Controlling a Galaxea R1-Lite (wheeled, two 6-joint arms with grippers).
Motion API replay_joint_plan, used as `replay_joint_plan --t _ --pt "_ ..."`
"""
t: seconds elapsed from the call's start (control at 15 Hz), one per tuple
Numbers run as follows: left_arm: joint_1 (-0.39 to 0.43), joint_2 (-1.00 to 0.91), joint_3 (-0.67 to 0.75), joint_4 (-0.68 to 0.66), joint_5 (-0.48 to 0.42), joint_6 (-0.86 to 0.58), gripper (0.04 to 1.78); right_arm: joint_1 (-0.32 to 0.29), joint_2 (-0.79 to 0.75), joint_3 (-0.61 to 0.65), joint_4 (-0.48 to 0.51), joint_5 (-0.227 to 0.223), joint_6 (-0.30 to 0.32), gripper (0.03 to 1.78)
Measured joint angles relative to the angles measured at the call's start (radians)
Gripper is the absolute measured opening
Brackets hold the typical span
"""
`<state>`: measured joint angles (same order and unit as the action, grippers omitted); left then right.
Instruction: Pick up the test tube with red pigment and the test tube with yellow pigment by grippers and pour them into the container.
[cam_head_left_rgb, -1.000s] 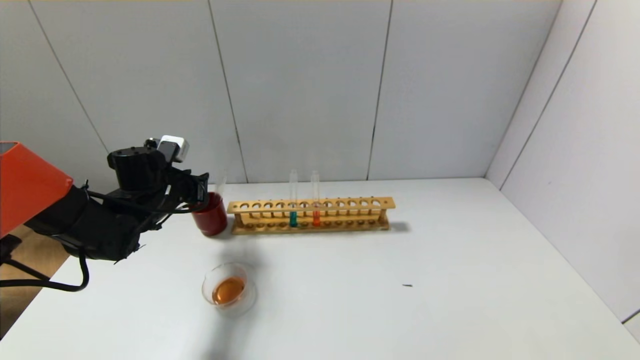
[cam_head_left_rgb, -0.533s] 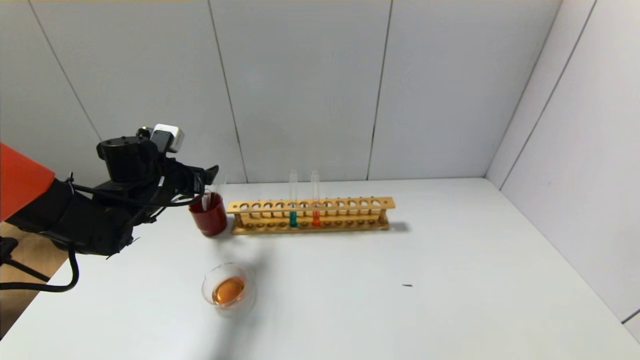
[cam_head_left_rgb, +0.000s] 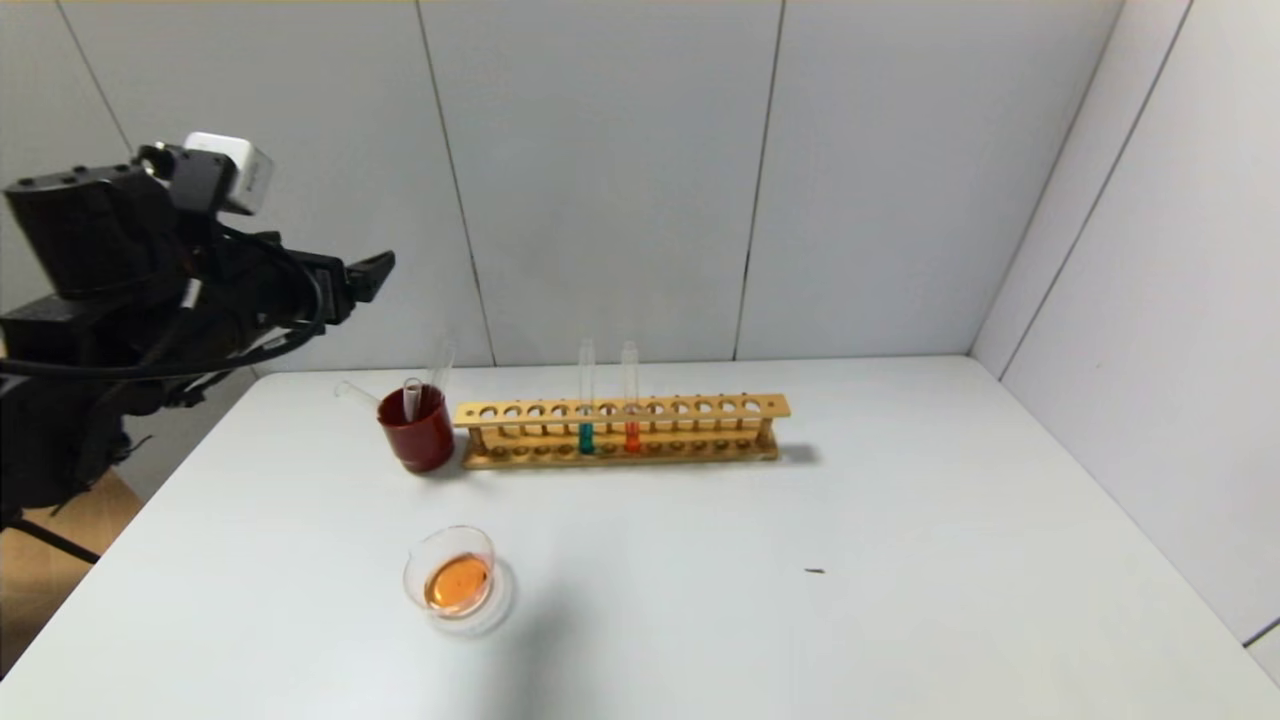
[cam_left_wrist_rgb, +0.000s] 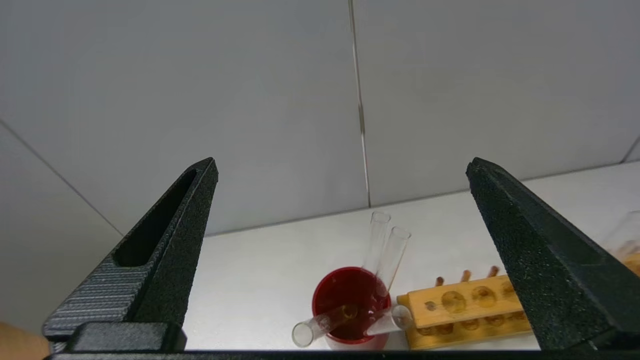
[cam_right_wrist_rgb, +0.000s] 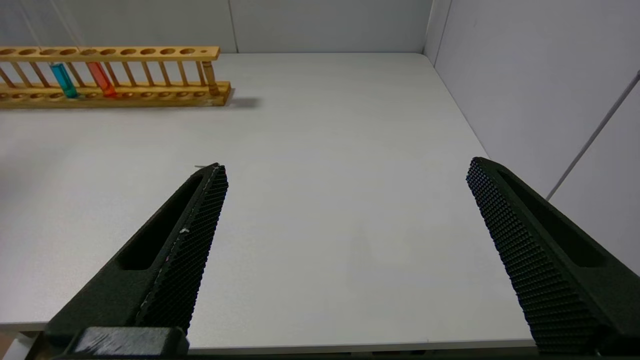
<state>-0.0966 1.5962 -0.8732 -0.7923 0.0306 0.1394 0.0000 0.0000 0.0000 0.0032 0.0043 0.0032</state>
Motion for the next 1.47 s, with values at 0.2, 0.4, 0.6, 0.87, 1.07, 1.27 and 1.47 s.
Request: replay_joint_plan --t 0.2,0.4,0.6,0.87,1.07,1.27,1.47 --pt "0.005 -0.286 0.126 0.061 0.002 0.000 1.75 0.000 0.000 0.000 0.000 0.000 0.000 1.75" --pt "0.024 -0.613 0.283 0.139 0.000 -0.002 1.75 0.000 0.000 0.000 0.000 0.000 0.000 1.75" --pt "0.047 -0.959 0.422 0.235 -0.033 -0.007 1.75 0.000 0.000 0.000 0.000 0.000 0.000 1.75" --pt "0.085 -1.375 0.527 0.504 -0.112 -0.006 1.75 0.000 0.000 0.000 0.000 0.000 0.000 1.75" --pt "0.097 -1.533 0.660 0.741 -0.147 0.001 1.75 0.000 0.000 0.000 0.000 0.000 0.000 1.75" --pt "0.100 -1.583 0.828 0.771 -0.103 0.024 1.75 0.000 0.000 0.000 0.000 0.000 0.000 1.75" --pt "0.102 -1.596 0.867 0.807 -0.064 0.030 1.75 0.000 0.000 0.000 0.000 0.000 0.000 1.75"
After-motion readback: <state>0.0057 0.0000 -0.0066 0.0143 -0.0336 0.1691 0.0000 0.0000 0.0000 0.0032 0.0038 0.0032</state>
